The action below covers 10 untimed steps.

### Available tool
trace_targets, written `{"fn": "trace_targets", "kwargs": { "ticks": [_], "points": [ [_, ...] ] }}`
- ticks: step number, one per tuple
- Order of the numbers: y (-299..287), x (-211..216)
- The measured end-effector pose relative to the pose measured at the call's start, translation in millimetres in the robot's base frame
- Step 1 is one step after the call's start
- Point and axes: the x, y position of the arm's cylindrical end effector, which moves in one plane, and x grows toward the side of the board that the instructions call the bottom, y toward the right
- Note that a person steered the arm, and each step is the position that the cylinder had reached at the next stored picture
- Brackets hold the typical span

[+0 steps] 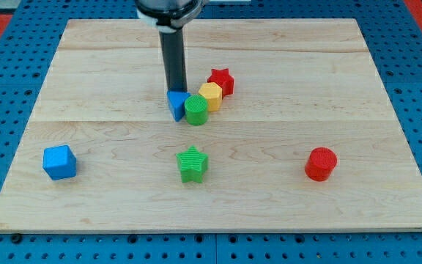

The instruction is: Move the blue cube to the top right diagonally to green star

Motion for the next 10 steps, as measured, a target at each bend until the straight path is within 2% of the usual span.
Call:
{"fn": "trace_targets", "kwargs": {
  "ticks": [2,3,4,5,6,7,8,9,10],
  "points": [
    [-88,86],
    [-102,121],
    [-84,161],
    [-123,189],
    [-166,184],
    [-206,155],
    [-199,116],
    [-164,109],
    [-160,140]
  ]
}}
